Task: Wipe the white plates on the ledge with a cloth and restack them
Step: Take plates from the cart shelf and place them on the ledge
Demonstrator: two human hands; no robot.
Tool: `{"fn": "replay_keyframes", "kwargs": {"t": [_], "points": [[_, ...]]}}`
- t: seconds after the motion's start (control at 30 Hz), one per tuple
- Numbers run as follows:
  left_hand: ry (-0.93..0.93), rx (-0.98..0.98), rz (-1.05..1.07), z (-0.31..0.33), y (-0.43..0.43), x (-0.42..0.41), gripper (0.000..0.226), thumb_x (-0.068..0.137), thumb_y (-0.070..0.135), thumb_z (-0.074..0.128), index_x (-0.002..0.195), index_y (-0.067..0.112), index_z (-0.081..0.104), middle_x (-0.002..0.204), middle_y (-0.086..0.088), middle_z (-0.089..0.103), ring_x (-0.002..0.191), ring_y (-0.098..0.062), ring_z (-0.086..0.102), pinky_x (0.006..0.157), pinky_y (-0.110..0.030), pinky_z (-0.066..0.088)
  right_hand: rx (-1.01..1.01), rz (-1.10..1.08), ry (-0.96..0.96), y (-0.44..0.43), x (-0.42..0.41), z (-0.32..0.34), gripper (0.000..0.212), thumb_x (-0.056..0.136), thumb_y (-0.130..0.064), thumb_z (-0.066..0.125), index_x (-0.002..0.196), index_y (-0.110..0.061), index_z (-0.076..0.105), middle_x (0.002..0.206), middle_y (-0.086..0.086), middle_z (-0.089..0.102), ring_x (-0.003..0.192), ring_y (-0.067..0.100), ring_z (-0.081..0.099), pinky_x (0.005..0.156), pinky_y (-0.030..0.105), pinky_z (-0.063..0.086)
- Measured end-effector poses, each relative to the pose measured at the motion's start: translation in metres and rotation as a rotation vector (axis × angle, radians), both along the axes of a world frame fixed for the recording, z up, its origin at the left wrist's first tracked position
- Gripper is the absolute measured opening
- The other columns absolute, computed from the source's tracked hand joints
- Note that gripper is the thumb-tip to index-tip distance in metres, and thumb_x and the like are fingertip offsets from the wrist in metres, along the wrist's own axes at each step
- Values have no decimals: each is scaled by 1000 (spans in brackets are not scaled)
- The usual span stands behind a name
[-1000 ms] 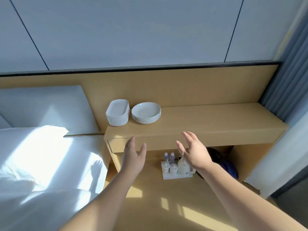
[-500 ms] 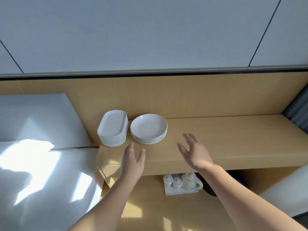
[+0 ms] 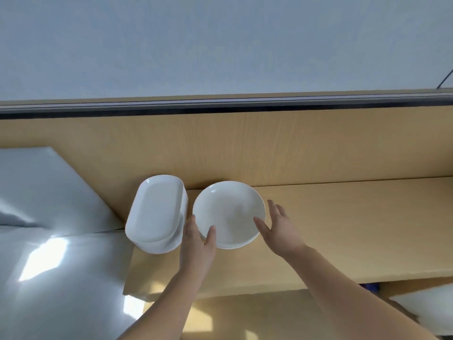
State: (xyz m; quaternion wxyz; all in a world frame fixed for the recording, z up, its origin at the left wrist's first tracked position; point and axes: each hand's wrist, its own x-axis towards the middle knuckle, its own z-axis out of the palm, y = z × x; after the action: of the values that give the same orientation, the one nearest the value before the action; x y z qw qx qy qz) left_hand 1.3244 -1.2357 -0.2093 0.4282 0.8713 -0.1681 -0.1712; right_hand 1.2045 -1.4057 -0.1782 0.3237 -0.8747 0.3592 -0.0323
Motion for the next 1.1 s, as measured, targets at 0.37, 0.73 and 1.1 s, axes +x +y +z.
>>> {"fn": "replay_keyframes", "kwargs": {"t": [0.37,0.73,1.1], "points": [[18,105,122,-17,-42,33,72,96,41,49,152,10,18,156,-5,27,143,-19,26,113,-28,21,129,74,87,-42,50,-35,78,98,-52,42,154,-11,6,152,7,27,127,26,47,94,34,42],[69,94,191,-28,-56,49,67,92,42,55,150,24,27,149,5,39,136,-17,35,111,-33,28,301,-42,-30,-41,60,-55,90,90,-52,58,156,-27,1,146,2,36,127,22,45,89,24,37],[126,29,218,-18,-56,41,68,88,43,59,148,34,30,145,12,43,132,-15,41,107,-34,35,343,-160,-149,-33,54,-55,90,86,-47,66,156,-26,12,144,0,43,129,18,45,97,24,37]]}}
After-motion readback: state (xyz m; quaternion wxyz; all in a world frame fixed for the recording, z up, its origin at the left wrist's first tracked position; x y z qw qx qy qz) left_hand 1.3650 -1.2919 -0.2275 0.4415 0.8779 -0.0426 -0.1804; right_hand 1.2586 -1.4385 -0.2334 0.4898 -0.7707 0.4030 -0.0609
